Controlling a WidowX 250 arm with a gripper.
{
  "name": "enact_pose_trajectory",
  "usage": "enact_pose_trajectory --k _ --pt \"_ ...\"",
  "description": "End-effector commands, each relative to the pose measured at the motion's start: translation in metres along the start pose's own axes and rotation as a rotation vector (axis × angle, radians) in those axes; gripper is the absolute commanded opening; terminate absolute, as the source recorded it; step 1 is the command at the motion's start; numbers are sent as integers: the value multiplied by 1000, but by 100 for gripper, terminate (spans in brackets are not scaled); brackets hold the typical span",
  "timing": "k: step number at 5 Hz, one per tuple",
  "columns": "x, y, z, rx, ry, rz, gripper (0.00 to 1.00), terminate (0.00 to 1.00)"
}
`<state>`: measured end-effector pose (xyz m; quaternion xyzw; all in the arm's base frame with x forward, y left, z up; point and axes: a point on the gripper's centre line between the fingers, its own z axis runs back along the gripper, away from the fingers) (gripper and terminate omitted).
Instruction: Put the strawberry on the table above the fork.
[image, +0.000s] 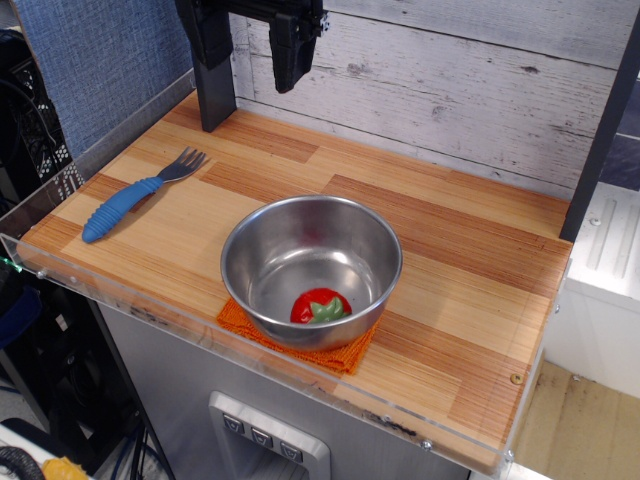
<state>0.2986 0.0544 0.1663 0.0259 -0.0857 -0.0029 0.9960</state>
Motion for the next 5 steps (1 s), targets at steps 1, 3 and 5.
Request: enact_pose_trajectory --k 1,3,5 --pt "0 0 0 0 0 0 100 0" --pt "-17 -21 -9 -32 21 -50 100 0" --pt "-58 -36 -52 26 50 -113 100 0"
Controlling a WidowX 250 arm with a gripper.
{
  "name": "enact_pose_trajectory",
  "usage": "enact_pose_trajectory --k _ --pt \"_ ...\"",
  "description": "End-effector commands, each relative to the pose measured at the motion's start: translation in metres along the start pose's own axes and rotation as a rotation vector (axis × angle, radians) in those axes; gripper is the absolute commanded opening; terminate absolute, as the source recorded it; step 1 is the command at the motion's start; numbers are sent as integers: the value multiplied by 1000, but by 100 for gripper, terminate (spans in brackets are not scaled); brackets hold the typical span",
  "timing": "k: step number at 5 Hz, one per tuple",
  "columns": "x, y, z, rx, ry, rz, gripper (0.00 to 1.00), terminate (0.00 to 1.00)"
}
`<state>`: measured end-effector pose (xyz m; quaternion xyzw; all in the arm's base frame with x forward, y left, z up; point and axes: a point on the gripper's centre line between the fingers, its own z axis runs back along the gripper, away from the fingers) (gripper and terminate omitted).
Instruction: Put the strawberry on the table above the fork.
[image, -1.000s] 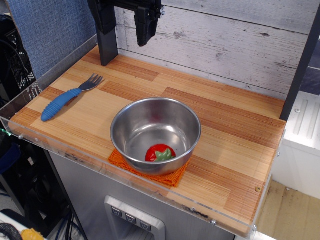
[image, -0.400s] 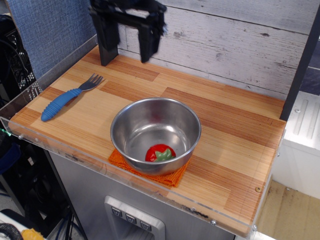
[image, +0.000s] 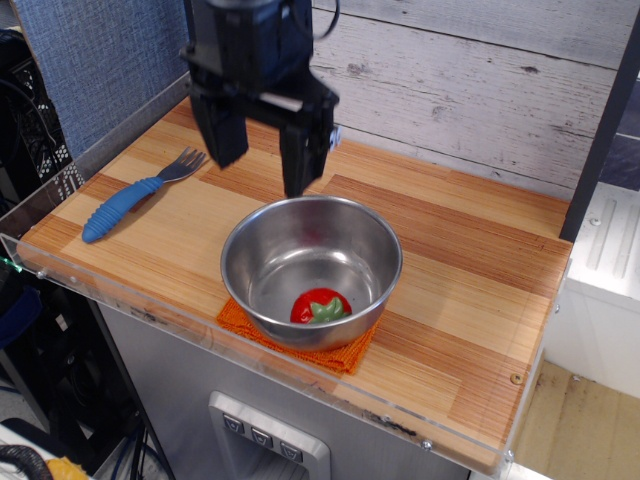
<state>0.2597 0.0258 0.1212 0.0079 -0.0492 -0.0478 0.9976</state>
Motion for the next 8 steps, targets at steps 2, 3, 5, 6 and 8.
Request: enact_pose_trajectory --k 2,3,5,6,8 --pt "-8 -10 -75 169 72 -43 100 0" --pt "-6 -14 -81 176 65 -37 100 0" --pt "1 7 -43 142 -21 60 100 0" --pt "5 16 -24 142 -62 91 100 0" --pt "10 -4 -35 105 -40 40 100 0"
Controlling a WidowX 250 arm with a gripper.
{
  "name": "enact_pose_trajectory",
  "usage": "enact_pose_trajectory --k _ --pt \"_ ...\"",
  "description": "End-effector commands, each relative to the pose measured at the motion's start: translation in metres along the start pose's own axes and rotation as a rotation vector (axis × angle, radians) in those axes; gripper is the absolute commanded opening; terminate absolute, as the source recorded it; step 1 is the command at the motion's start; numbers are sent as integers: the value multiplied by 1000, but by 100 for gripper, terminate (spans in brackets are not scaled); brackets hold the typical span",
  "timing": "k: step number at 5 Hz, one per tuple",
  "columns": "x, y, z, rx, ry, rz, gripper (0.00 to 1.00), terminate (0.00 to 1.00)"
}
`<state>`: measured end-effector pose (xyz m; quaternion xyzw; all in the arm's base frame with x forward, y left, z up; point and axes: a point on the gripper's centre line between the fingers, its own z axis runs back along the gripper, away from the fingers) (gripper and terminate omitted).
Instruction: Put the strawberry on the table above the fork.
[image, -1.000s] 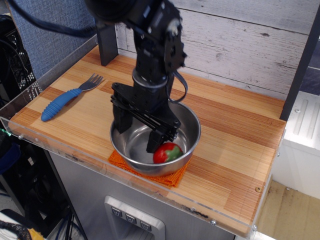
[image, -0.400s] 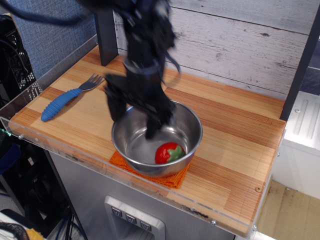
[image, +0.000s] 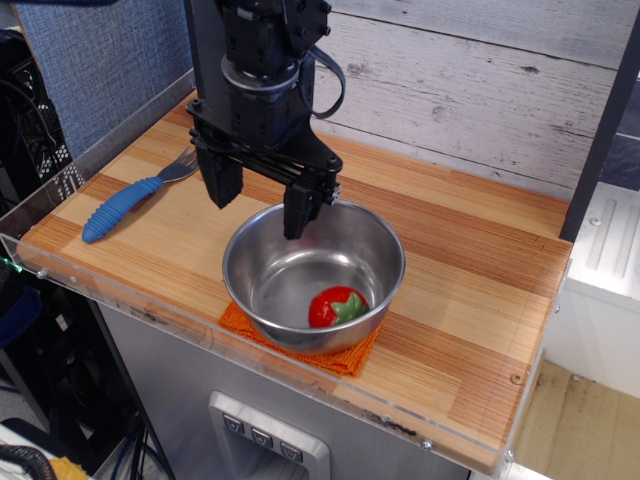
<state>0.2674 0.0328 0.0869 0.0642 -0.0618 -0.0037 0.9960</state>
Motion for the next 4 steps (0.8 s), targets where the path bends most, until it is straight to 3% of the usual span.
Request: enact_pose_trajectory --k 1,4 --pt "3 -32 -5 -20 -16 -100 100 0" --pt "-13 -62 -29 -18 38 -187 100 0"
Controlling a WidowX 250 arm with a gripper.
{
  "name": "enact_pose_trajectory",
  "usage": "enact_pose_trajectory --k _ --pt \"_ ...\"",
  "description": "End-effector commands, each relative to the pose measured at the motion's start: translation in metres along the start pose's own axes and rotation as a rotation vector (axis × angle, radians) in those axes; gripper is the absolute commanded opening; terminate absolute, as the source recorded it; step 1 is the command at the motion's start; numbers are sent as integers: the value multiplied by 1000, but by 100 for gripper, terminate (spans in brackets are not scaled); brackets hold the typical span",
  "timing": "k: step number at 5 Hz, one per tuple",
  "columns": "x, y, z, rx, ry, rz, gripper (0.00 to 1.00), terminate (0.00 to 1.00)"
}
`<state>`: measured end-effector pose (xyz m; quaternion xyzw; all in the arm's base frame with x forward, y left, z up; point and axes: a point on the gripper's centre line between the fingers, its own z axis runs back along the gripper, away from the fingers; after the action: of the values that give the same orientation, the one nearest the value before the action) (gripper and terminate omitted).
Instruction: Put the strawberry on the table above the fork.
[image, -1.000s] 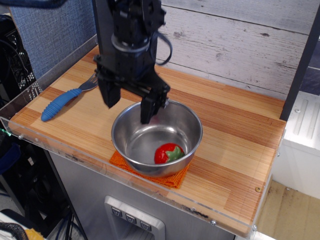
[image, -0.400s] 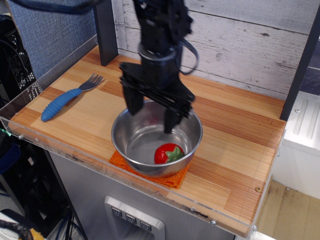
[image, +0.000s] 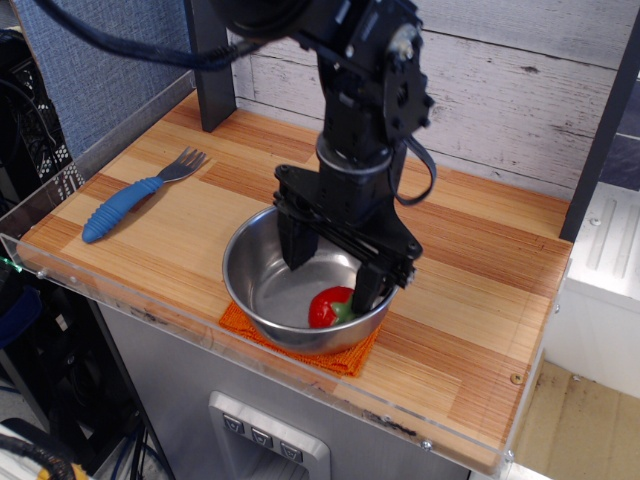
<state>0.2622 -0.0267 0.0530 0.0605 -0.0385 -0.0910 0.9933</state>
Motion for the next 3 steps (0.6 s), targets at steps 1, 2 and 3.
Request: enact_pose_trajectory --k 1,2,3 --pt "-13 8 -23 6 65 10 100 0" --pt "-17 19 -38 12 116 38 100 0" --pt "-14 30 -40 4 122 64 100 0"
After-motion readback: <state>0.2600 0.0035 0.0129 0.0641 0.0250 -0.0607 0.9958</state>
